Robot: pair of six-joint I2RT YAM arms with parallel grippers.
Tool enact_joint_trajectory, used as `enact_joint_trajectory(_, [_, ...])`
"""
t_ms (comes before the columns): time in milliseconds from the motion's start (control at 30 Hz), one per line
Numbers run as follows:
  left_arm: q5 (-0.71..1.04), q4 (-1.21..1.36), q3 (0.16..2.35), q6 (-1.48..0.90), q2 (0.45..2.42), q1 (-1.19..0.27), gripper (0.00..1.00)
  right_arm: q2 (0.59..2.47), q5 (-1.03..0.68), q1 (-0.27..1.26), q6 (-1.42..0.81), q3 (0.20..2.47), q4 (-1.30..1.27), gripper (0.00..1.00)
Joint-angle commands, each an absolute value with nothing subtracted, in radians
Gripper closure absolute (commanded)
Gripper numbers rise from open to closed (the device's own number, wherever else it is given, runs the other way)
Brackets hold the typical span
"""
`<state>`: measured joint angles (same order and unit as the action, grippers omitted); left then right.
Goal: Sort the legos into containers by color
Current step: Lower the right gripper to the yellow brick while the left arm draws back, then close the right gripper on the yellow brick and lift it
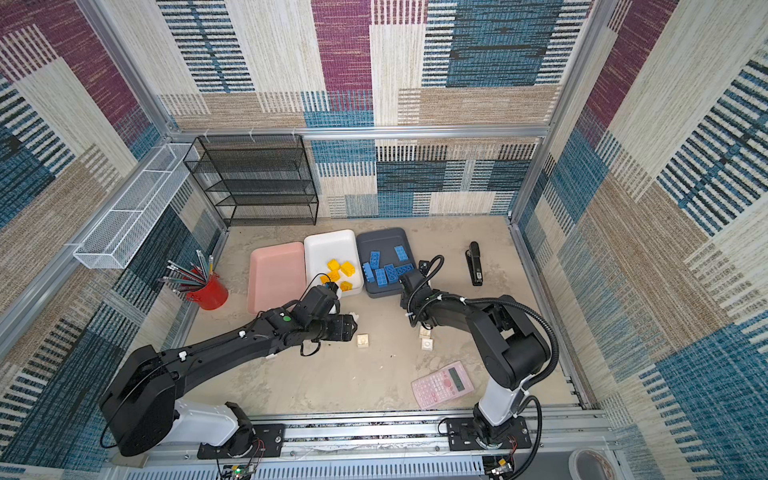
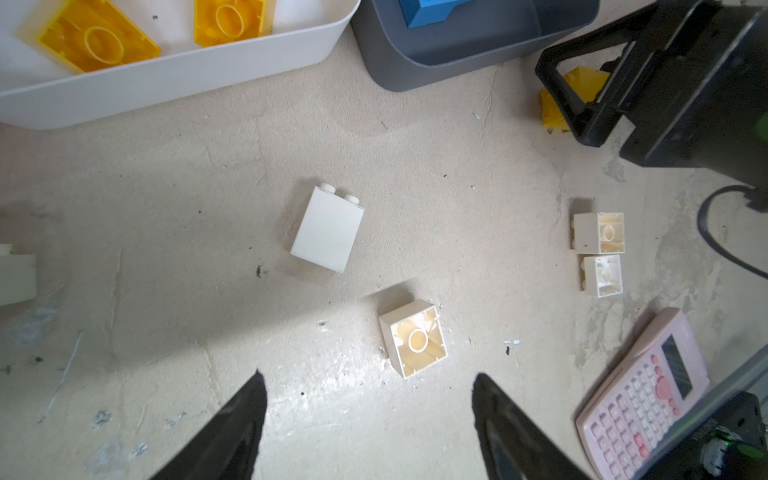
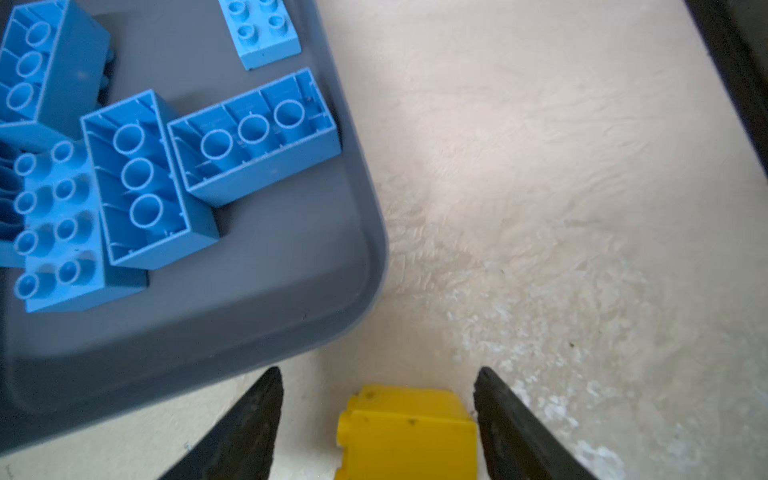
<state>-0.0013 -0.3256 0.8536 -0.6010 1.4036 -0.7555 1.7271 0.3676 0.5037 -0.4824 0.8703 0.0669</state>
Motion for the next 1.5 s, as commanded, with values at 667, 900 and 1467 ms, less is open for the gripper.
enact_joint_trajectory(667, [-0.04,-0.311,0.845,-0.574,1.392,-0.756,0.21,1.724,0.313,0.503,-0.42,0.881,0.089,0.51])
enact_joint_trajectory(900, [-0.075,-0.37,0.841,-0.579,1.304,-0.756,0.21,1.652,0.252,0.523,-0.362,0.882,0.1,0.51])
enact_joint_trajectory(1467, [-0.319,-0.379,0.563,-0.652,0.852,-0.756,0.21,1.638,0.018,0.629,-0.232,1.139,0.136,0.51])
